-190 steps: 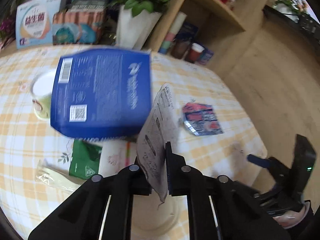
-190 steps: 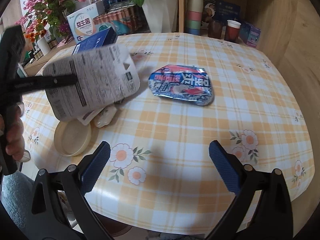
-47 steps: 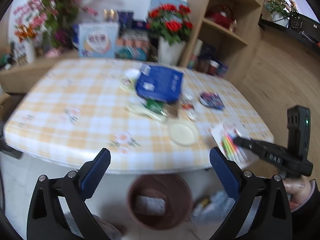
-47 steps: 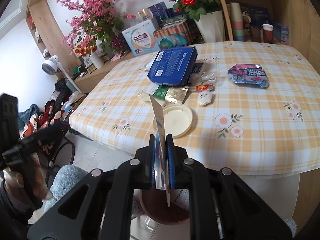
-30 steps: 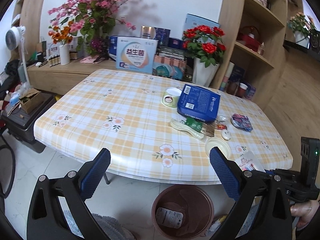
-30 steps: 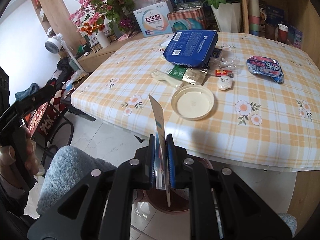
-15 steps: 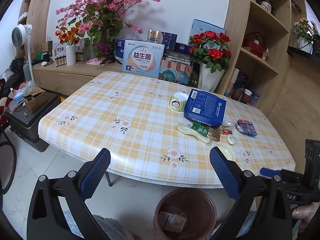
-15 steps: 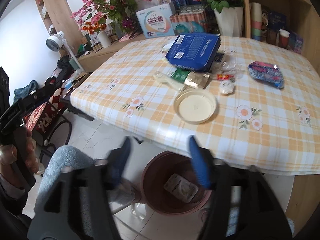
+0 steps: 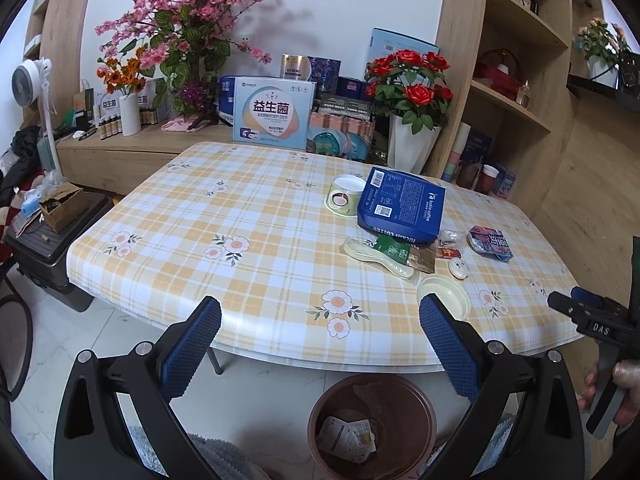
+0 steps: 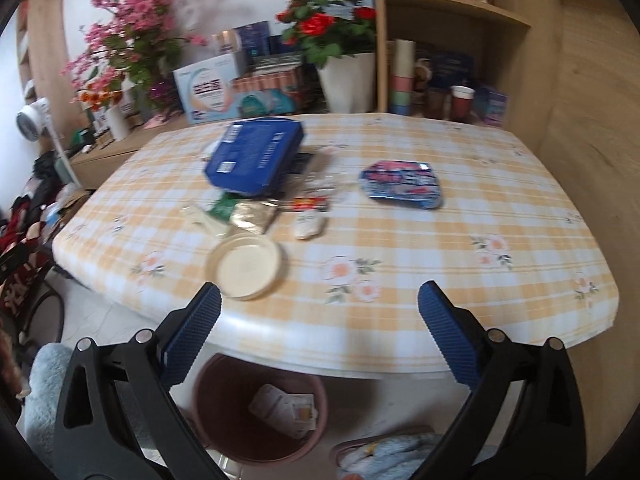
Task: Collect trash
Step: 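Move the left tool to the round cream lid and grasp its rim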
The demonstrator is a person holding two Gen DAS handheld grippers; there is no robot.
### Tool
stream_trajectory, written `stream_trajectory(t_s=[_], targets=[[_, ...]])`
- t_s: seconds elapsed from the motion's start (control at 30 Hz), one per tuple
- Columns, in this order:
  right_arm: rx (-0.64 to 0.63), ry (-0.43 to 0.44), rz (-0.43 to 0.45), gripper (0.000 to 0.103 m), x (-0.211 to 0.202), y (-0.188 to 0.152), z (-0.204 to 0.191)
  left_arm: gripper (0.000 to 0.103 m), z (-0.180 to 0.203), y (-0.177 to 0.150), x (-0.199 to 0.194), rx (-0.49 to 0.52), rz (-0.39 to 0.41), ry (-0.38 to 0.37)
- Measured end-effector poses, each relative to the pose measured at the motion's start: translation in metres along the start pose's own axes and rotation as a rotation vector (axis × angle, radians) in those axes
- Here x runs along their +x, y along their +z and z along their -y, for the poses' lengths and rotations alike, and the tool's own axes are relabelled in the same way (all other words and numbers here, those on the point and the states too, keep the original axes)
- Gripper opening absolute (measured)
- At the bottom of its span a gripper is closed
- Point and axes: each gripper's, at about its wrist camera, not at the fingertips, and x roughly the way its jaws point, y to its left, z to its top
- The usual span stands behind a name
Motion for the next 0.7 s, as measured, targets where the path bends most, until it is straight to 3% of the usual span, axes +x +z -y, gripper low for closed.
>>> stream_trajectory(t_s=[0.27,0.5,0.7], targets=[[0.001,-0.035,0.015,0.097,0.009,0.005,0.02,0.097,0.034,-0.002,0.029,0.057,-0.04,-0.07],[-0.004,-0.001,0.0,0.097,0.024,0.014,0.036,0.097,0.081,-0.008,0.072,0.1,-0.101,-0.176],[0.014,0.029,-0.012,0.097,0.04,0.022,0.053,0.097,0.136,-0.021,0.124,0.212,-0.164,-0.219]])
